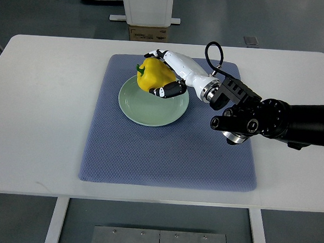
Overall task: Place yellow pepper on plate with right hand
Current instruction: 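Lower the held pepper onto the green plate with the right hand, then open the right hand and withdraw it away from the plate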
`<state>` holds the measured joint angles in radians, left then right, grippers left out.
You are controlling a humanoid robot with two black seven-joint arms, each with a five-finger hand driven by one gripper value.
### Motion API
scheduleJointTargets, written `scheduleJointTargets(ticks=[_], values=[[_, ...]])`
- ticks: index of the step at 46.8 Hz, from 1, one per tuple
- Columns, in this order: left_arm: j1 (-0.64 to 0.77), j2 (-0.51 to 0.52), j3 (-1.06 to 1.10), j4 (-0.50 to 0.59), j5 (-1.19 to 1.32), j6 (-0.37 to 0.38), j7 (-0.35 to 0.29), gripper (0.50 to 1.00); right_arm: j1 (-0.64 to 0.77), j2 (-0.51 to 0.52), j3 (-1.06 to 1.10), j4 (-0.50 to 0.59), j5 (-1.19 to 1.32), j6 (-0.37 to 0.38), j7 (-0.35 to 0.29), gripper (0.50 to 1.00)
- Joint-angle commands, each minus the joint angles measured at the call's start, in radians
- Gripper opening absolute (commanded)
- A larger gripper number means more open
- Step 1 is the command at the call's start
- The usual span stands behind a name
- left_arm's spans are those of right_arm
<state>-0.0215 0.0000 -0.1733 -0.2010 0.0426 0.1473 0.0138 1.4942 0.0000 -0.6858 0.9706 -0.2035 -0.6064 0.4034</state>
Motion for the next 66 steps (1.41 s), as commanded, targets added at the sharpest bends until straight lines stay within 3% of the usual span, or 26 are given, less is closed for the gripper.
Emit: scheduleJointTargets(ticks=[1,4,7,11,16,21,24,25,46,66], values=[[0.000,0.000,0.000,0.000,0.000,0.000,0.000,1.000,-0.002,0.000,0.000,0.000,0.003,0.000,0.000,0.500],[0.000,0.000,0.000,0.000,0.000,0.000,0.000,1.000,-0.005,0.000,0.000,0.000,0.003,0.000,0.000,0.500],[0.000,0.000,0.000,0.000,0.000,0.000,0.000,1.000,-0.006,0.000,0.000,0.000,0.004,0.000,0.000,0.570],[0.000,0.000,0.000,0.000,-0.001,0.000,0.000,1.000,-0.014,0.000,0.000,0.000,0.004,0.000,0.000,0.629],[0.000,0.000,0.000,0.000,0.000,0.000,0.000,1.000,-0.018,0.000,0.002,0.000,0.004,-0.001,0.000,0.773],[0.000,0.000,0.000,0.000,0.000,0.000,0.000,1.000,-0.031,0.000,0.002,0.000,0.004,-0.001,0.002,0.863],[0.000,0.000,0.000,0.000,0.000,0.000,0.000,1.000,-0.032,0.000,0.002,0.000,0.004,-0.001,0.000,0.972],[0.000,0.000,0.000,0.000,0.000,0.000,0.000,1.000,-0.034,0.000,0.002,0.000,0.004,-0.001,0.002,0.983],[0.000,0.000,0.000,0.000,0.000,0.000,0.000,1.000,-0.032,0.000,0.012,0.000,0.003,-0.004,0.000,1.000],[0.000,0.000,0.000,0.000,0.000,0.000,0.000,1.000,-0.097,0.000,0.210,-0.009,0.003,-0.004,0.009,1.000]])
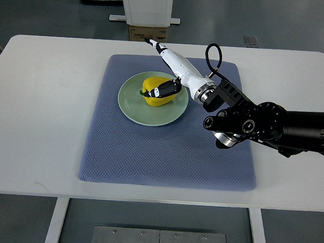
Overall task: Place yellow pepper on plate with right hand
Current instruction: 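Open the right hand and withdraw it away from the plate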
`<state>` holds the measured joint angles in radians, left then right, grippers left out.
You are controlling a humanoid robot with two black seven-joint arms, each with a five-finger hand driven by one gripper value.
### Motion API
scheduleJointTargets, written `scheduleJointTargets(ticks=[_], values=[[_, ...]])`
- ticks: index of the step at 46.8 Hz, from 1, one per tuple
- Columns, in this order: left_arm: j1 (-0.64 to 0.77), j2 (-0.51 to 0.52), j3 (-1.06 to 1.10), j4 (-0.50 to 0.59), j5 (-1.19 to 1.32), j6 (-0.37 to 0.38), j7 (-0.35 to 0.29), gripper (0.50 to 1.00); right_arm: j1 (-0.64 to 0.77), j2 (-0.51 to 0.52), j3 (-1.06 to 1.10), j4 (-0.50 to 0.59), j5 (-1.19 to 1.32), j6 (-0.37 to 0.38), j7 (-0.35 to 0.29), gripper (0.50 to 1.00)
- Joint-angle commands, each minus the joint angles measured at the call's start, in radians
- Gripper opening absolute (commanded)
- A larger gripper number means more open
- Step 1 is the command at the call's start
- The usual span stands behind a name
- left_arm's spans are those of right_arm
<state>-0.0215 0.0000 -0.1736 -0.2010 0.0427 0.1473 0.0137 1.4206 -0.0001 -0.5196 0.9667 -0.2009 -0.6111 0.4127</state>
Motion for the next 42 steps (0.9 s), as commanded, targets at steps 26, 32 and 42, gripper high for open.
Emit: scheduleJointTargets(ticks=[26,32,42], values=[[0.000,0.000,0.000,0.000,-0.001,0.000,0.000,1.000,-0.253,-0.193,0.297,-0.060,0.000,0.000,0.086,1.000],[0.000,0.000,0.000,0.000,0.000,0.000,0.000,1.000,-0.368,-0.213,0.473,-0.060,0.000,0.000,0.095,1.000],[0.000,0.000,0.000,0.000,0.000,0.000,0.000,1.000,-0.534,-0.242,0.800,-0.062,0.002,0.099,0.087,1.000]])
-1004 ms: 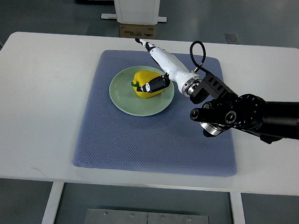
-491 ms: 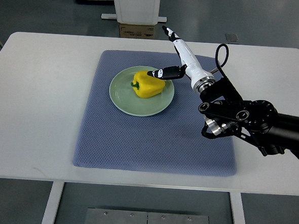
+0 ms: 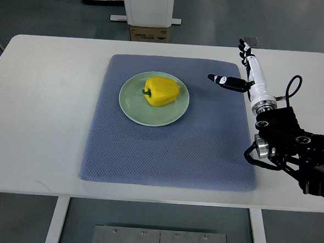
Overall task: Place yellow pepper on plate with right hand
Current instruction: 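Open the right hand and withdraw it away from the plate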
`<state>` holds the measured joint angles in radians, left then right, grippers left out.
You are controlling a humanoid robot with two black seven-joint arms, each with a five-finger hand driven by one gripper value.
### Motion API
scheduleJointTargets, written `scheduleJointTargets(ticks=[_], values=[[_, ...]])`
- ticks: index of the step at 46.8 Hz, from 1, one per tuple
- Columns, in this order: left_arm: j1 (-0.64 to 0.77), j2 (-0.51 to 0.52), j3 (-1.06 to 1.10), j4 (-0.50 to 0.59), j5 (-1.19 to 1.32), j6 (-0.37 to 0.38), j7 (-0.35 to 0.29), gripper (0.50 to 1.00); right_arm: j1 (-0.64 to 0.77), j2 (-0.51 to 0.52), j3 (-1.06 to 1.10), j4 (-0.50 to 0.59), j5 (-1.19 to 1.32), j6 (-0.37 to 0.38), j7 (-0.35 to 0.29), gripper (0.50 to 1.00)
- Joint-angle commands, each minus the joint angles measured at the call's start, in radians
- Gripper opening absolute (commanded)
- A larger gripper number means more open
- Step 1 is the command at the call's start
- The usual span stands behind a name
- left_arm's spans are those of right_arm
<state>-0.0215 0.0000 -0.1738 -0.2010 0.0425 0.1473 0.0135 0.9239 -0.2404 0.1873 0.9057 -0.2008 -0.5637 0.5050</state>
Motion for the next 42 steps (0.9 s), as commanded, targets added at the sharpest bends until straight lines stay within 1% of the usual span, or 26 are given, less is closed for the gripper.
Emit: scheduleJointTargets(ticks=[1,6,10,14,18,29,31,32,33,36,42], values=[[0.000,0.000,0.000,0.000,0.000,0.000,0.000,1.000,-0.051,-0.005,0.124,-0.001,0.001,0.067,-0.010,1.000],[0.000,0.000,0.000,0.000,0.000,0.000,0.000,1.000,-0.117,-0.027,0.266,-0.001,0.001,0.139,-0.048,1.000],[0.000,0.000,0.000,0.000,0.000,0.000,0.000,1.000,-0.149,-0.037,0.357,-0.002,0.014,0.212,-0.079,1.000],[0.000,0.000,0.000,0.000,0.000,0.000,0.000,1.000,-0.178,-0.051,0.428,-0.021,0.082,0.290,-0.105,1.000],[0.000,0.000,0.000,0.000,0.000,0.000,0.000,1.000,-0.186,-0.059,0.460,-0.065,0.175,0.356,-0.128,1.000],[0.000,0.000,0.000,0.000,0.000,0.000,0.000,1.000,-0.194,-0.059,0.468,-0.166,0.322,0.522,-0.132,1.000],[0.000,0.000,0.000,0.000,0.000,0.000,0.000,1.000,-0.203,-0.059,0.468,-0.172,0.343,0.548,-0.134,1.000],[0.000,0.000,0.000,0.000,0.000,0.000,0.000,1.000,-0.203,-0.059,0.468,-0.172,0.343,0.548,-0.134,1.000],[0.000,0.000,0.000,0.000,-0.001,0.000,0.000,1.000,-0.208,-0.059,0.468,-0.174,0.371,0.582,-0.137,1.000],[0.000,0.000,0.000,0.000,0.000,0.000,0.000,1.000,-0.212,-0.057,0.468,-0.179,0.382,0.594,-0.141,1.000],[0.000,0.000,0.000,0.000,-0.001,0.000,0.000,1.000,-0.218,-0.051,0.466,-0.179,0.382,0.594,-0.140,1.000]])
